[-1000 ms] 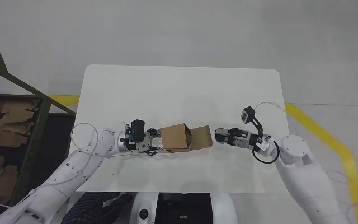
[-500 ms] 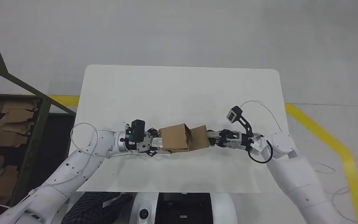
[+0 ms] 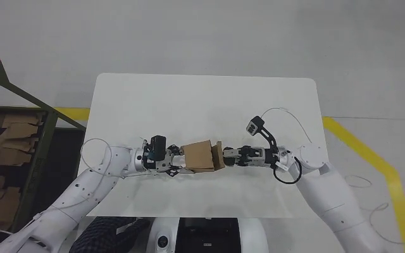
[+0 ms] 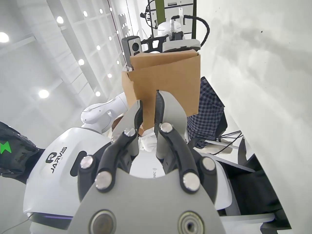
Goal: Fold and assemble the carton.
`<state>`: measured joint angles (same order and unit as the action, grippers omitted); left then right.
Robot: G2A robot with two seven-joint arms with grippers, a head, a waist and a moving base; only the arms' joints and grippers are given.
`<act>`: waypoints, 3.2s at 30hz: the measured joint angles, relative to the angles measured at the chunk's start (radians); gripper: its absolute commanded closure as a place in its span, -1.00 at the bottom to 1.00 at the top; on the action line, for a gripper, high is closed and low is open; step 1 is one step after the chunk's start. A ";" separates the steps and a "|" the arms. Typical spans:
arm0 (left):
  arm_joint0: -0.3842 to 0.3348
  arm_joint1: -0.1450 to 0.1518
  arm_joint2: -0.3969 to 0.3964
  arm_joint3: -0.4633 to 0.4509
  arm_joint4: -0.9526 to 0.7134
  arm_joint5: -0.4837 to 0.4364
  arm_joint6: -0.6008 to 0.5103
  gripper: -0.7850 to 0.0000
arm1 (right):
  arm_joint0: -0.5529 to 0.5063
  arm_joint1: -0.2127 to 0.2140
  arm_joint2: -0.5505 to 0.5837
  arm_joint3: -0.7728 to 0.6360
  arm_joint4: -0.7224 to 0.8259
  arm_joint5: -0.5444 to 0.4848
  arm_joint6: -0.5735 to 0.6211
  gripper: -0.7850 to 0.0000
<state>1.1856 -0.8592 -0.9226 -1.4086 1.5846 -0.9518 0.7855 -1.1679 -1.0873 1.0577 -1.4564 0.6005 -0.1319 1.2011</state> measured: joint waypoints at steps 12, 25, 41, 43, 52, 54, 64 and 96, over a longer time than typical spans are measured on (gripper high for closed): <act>-0.002 -0.004 0.001 0.005 -0.007 -0.004 -0.016 0.22 | -0.005 0.007 0.015 -0.048 -0.071 0.029 -0.037 0.69; 0.000 -0.005 -0.004 0.010 -0.010 -0.005 -0.016 0.21 | -0.019 0.016 0.028 -0.116 -0.151 0.076 -0.082 0.70; 0.003 -0.007 -0.007 0.006 -0.007 -0.009 -0.015 0.22 | -0.011 0.018 0.016 -0.178 -0.216 0.115 -0.120 0.80; 0.003 -0.007 -0.007 0.006 -0.006 -0.010 -0.015 0.22 | -0.010 0.018 0.011 -0.182 -0.221 0.118 -0.123 0.82; 0.002 -0.008 -0.009 0.006 -0.004 -0.014 -0.018 0.23 | 0.010 0.012 -0.017 -0.192 -0.251 0.129 -0.149 0.87; 0.002 -0.008 -0.009 0.006 -0.005 -0.015 -0.020 0.24 | 0.016 0.011 -0.024 -0.195 -0.260 0.133 -0.153 0.87; 0.003 -0.009 -0.011 0.015 -0.015 -0.028 -0.022 0.26 | 0.020 0.008 -0.036 -0.220 -0.283 0.141 -0.184 0.55; 0.001 -0.014 -0.023 0.033 -0.042 -0.042 -0.031 0.24 | -0.099 0.038 0.040 -0.335 -0.305 0.142 -0.176 1.00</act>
<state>1.1867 -0.8731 -0.9454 -1.3758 1.5426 -0.9933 0.7543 -1.2665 -1.0493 1.0976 -1.7916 0.2953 0.0104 1.0247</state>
